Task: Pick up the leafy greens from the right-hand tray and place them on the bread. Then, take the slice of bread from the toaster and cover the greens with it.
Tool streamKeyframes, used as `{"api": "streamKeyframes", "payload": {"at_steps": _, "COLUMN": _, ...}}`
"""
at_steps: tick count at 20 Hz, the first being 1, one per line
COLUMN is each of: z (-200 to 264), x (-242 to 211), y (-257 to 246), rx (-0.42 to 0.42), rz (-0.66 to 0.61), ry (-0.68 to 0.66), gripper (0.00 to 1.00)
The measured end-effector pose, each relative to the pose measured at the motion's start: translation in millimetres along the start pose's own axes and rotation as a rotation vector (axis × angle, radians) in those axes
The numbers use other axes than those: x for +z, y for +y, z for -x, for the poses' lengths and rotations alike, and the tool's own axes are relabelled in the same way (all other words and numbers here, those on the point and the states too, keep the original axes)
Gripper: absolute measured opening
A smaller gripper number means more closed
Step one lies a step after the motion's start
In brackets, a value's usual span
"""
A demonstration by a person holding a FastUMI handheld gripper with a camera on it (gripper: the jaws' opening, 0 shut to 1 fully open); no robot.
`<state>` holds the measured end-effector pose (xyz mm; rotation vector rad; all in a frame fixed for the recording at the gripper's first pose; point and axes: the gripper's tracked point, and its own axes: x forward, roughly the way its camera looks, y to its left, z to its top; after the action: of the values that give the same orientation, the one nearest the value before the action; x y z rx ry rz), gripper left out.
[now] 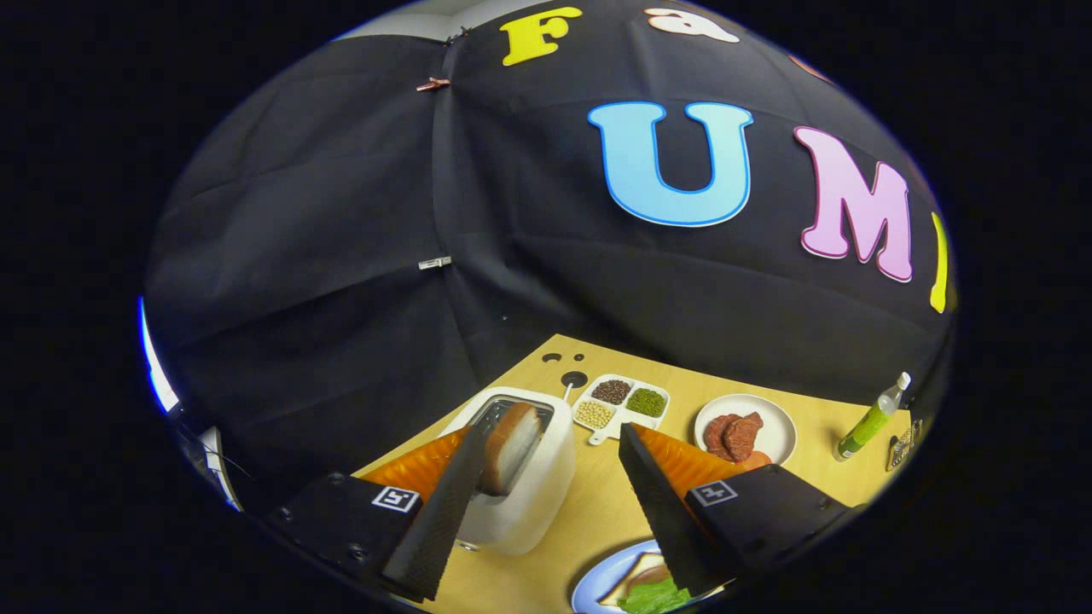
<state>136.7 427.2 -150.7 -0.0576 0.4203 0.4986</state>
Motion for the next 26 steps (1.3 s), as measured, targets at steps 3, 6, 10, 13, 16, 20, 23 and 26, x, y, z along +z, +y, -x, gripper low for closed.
{"api": "streamKeyframes", "payload": {"at_steps": 3, "z": -18.2, "x": -6.5, "y": 11.0, "rx": 0.001, "rz": 0.012, "ry": 0.024, "gripper": 0.99}}
{"api": "streamKeyframes", "payload": {"at_steps": 6, "z": -35.9, "x": -16.8, "y": 18.1, "rx": -0.004, "rz": 0.012, "ry": 0.053, "gripper": 0.99}}
{"api": "streamKeyframes", "payload": {"at_steps": 10, "z": -55.1, "x": -32.9, "y": 21.2, "rx": -0.022, "rz": 0.004, "ry": 0.097, "gripper": 0.99}}
{"api": "streamKeyframes", "payload": {"at_steps": 13, "z": -65.5, "x": -39.4, "y": 25.5, "rx": -0.032, "rz": -0.006, "ry": 0.114, "gripper": 0.99}}
{"api": "streamKeyframes", "payload": {"at_steps": 16, "z": -72.3, "x": -52.6, "y": 33.2, "rx": -0.030, "rz": -0.026, "ry": 0.155, "gripper": 0.81}}
{"api": "streamKeyframes", "payload": {"at_steps": 20, "z": -72.1, "x": -50.2, "y": 33.7, "rx": -0.041, "rz": -0.020, "ry": 0.153, "gripper": 0.39}}
{"api": "streamKeyframes", "payload": {"at_steps": 23, "z": -70.1, "x": -52.3, "y": 31.4, "rx": -0.041, "rz": -0.060, "ry": 0.177, "gripper": 0.18}}
{"api": "streamKeyframes", "payload": {"at_steps": 26, "z": -63.0, "x": -45.5, "y": 33.0, "rx": -0.019, "rz": -0.086, "ry": 0.177, "gripper": 0.15}}
